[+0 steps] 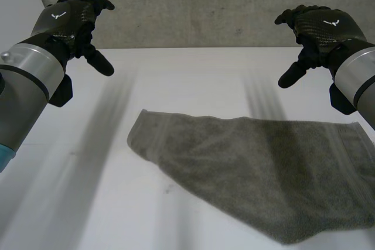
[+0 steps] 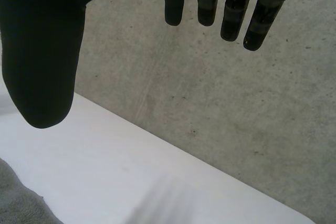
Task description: Fold the towel.
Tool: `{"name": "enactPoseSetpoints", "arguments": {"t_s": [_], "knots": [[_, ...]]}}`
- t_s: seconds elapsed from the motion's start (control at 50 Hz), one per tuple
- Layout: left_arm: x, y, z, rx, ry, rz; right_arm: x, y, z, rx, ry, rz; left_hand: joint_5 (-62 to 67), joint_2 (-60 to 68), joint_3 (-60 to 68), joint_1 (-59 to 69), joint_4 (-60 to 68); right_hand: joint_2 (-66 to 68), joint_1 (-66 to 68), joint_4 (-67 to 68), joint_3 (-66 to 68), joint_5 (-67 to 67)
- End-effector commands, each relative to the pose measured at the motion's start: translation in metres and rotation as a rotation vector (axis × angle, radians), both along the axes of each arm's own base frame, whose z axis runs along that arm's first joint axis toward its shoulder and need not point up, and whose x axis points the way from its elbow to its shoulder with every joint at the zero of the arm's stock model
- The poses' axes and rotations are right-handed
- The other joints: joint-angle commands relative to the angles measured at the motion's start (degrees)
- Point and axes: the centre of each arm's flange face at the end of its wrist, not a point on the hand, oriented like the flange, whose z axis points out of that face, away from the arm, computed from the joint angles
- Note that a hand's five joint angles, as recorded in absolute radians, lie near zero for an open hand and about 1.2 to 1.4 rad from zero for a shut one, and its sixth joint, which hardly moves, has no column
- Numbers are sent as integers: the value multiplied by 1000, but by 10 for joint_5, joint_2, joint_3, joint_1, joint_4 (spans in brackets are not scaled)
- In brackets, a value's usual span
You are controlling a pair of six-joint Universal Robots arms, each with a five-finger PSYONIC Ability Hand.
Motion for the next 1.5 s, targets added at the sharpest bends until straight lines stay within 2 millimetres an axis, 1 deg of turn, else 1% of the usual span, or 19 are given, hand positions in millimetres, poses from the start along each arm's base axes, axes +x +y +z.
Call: {"name": "enactPoseSetpoints", "arguments": {"t_s": [0.02,0.1,0.14,0.18,0.2,0.24,0.26,0.3,0.34,0.36,0.4,0.42,0.46,0.62,0.9,1.18,1.4,1.46,1.5], "knots": [[-1,0,-3,8,-7,-1,-1,-1,1,-3,-3,-7,-17,0,2,-58,-1,-35,-19,-30,-22,-37],[-2,-3,-13,30,-23,-1,-1,-4,4,-13,-3,-8,-17,0,2,-58,-1,-35,-19,-30,-22,-37],[-3,-6,-19,47,-38,-1,-14,-14,7,-23,11,-54,-17,0,2,-58,-1,-35,-19,-30,-22,-37],[-5,-11,-40,95,-98,-3,-23,-21,6,-25,35,-83,-17,0,2,-58,-1,-35,-19,-30,-22,-37],[-5,-11,-40,95,-99,-3,-23,-21,6,-25,35,-84,-17,0,2,-58,-1,-35,-19,-30,-22,-37],[-6,-12,-62,149,-188,-12,-41,-33,2,-27,112,-141,-11,5,8,-52,4,-35,-19,-30,-22,-37],[-6,-12,-62,150,-188,-12,-42,-33,2,-27,113,-141,-11,5,8,-52,4,-35,-19,-30,-22,-37],[-9,-11,-73,170,-232,-25,-53,-41,-15,21,206,-167,-8,8,11,-49,7,-35,-19,-30,-22,-37],[-21,-3,-92,201,-318,-82,-58,-44,-25,51,258,-169,-1,15,18,-42,14,-35,-19,-30,-22,-37],[-21,-3,-93,201,-319,-83,-58,-44,-25,52,259,-169,-1,15,18,-42,14,-35,-19,-30,-22,-37],[-28,3,-114,236,-389,-139,-69,-50,-50,132,350,-177,-1,15,18,-42,14,-35,-19,-30,-22,-37],[-28,3,-114,237,-390,-139,-69,-50,-50,132,350,-178,-1,15,18,-42,14,-35,-19,-30,-22,-37],[-29,4,-122,251,-414,-162,-88,-54,-74,223,419,-204,1,17,19,-41,16,-35,-19,-30,-22,-37],[-36,3,-153,299,-453,-254,-125,-58,-110,346,433,-222,17,34,36,-24,33,-28,-12,-23,-14,-29],[-44,2,-176,300,-497,-318,-175,-36,-154,518,460,-209,46,62,65,5,61,-22,-6,-18,-9,-24],[-51,-11,-192,287,-534,-327,-183,-23,-170,554,546,-186,139,155,157,97,154,10,26,14,23,8],[-53,-15,-198,282,-534,-325,-183,-25,-178,512,558,-198,201,217,220,160,216,237,253,241,250,235],[-54,-16,-199,274,-532,-323,-182,-25,-179,504,561,-198,221,237,240,180,236,409,425,414,423,408],[-54,-17,-199,264,-529,-321,-182,-25,-180,505,561,-198,224,241,243,183,240,453,469,458,467,452]]}}
